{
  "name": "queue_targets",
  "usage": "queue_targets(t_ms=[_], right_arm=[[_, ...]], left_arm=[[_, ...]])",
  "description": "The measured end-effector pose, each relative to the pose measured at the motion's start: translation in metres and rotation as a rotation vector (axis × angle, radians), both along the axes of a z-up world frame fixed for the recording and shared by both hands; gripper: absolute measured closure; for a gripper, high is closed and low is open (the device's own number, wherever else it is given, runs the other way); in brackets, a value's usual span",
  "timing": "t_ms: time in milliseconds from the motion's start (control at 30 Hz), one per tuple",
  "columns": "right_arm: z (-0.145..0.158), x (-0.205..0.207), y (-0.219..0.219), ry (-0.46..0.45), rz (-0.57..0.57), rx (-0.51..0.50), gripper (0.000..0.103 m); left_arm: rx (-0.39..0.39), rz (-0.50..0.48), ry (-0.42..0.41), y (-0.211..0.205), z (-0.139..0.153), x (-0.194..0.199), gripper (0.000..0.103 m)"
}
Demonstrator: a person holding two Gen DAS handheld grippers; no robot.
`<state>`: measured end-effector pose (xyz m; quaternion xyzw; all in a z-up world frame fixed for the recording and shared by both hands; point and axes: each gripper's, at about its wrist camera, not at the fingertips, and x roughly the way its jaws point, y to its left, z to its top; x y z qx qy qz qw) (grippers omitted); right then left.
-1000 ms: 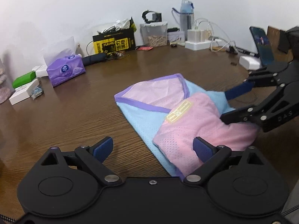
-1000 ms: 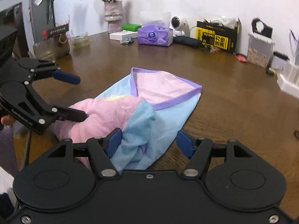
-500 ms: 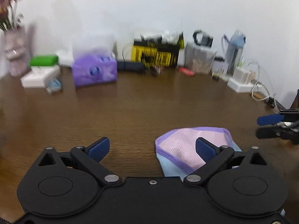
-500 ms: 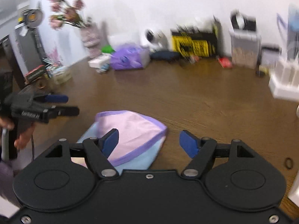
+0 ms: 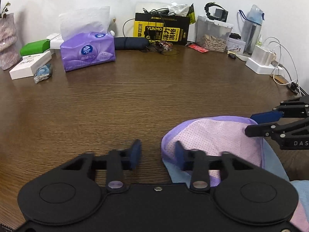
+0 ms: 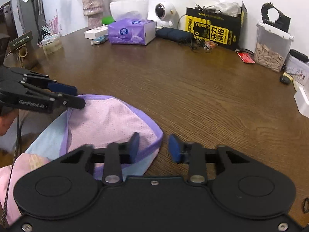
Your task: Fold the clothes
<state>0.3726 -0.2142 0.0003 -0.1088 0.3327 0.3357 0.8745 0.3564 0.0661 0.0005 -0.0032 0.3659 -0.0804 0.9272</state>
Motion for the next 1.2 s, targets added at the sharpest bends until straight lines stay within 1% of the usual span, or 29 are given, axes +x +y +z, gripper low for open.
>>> queue_targets(t_ms=[33, 100, 133, 200, 267, 367, 433, 500, 600, 633, 667, 733, 767, 800, 867, 900, 933, 967, 1000, 1033, 1067, 1100, 1167, 1200], right_arm=[[0.0, 0.0, 0.0, 0.001, -0.002, -0.001, 0.094], [0.0, 0.0, -0.002, 0.011, -0.004, 0.009, 0.097], [0.0, 0.0, -0.004, 0.017, -0.004, 0.017, 0.098], [0.005, -0.006, -0.011, 0.026, -0.008, 0.073, 0.098], [0.013, -0.012, -0.017, 0.021, -0.006, 0.12, 0.098], [0.025, -0.024, -0.025, 0.007, 0.015, 0.176, 0.098], [0.04, -0.041, -0.034, -0.025, 0.056, 0.221, 0.098], [0.048, -0.055, -0.041, -0.047, 0.082, 0.243, 0.098], [0.057, -0.084, -0.056, -0.095, 0.139, 0.27, 0.098], [0.058, -0.099, -0.063, -0.124, 0.178, 0.281, 0.098], [0.057, -0.113, -0.069, -0.159, 0.222, 0.301, 0.097], [0.053, -0.138, -0.08, -0.197, 0.302, 0.339, 0.097], [0.051, -0.142, -0.081, -0.193, 0.311, 0.338, 0.097], [0.042, -0.155, -0.084, -0.164, 0.345, 0.313, 0.097], [0.027, -0.171, -0.083, -0.134, 0.384, 0.233, 0.09], [0.019, -0.179, -0.083, -0.119, 0.403, 0.193, 0.079], [0.017, -0.181, -0.083, -0.117, 0.403, 0.184, 0.067], [0.013, -0.189, -0.083, -0.114, 0.405, 0.15, 0.064], [0.01, -0.196, -0.084, -0.112, 0.407, 0.116, 0.06], [0.01, -0.198, -0.084, -0.115, 0.407, 0.116, 0.055], [0.016, -0.202, -0.086, -0.136, 0.405, 0.127, 0.051], [0.022, -0.206, -0.088, -0.157, 0.403, 0.138, 0.043], [0.036, -0.211, -0.089, -0.201, 0.406, 0.182, 0.041], [0.041, -0.212, -0.088, -0.213, 0.41, 0.199, 0.04]], left_arm=[[-0.005, 0.0, 0.0, 0.001, -0.001, 0.0, 0.093], [-0.022, 0.012, 0.007, 0.002, 0.001, -0.002, 0.098], [-0.032, 0.02, 0.009, 0.004, 0.001, -0.003, 0.099], [-0.052, 0.032, 0.008, 0.007, 0.004, -0.007, 0.101], [-0.069, 0.034, -0.01, 0.009, 0.012, -0.014, 0.101], [-0.052, 0.034, -0.071, 0.006, 0.028, -0.033, 0.101], [-0.044, 0.007, -0.121, -0.002, 0.047, -0.05, 0.101], [-0.044, -0.022, -0.169, -0.008, 0.062, -0.071, 0.101], [-0.034, -0.094, -0.243, -0.02, 0.077, -0.114, 0.101], [-0.034, -0.114, -0.263, -0.023, 0.079, -0.128, 0.101], [-0.034, -0.119, -0.269, -0.022, 0.079, -0.133, 0.101], [-0.015, -0.15, -0.324, -0.022, 0.072, -0.173, 0.101], [0.0, -0.138, -0.334, -0.022, 0.065, -0.185, 0.101], [-0.002, -0.139, -0.321, -0.023, 0.055, -0.195, 0.101], [-0.006, -0.15, -0.298, -0.024, 0.04, -0.209, 0.1], [0.002, -0.169, -0.278, -0.027, 0.027, -0.219, 0.099], [0.011, -0.188, -0.26, -0.029, 0.015, -0.229, 0.099], [0.027, -0.205, -0.26, -0.032, 0.009, -0.237, 0.098], [0.037, -0.208, -0.264, -0.032, 0.008, -0.241, 0.092], [0.046, -0.212, -0.269, -0.033, 0.006, -0.245, 0.086], [0.054, -0.214, -0.274, -0.033, 0.005, -0.249, 0.068], [0.054, -0.206, -0.274, -0.032, 0.006, -0.25, 0.047], [0.046, -0.184, -0.266, -0.027, 0.013, -0.253, 0.03], [0.04, -0.19, -0.268, -0.025, 0.016, -0.255, 0.029]])
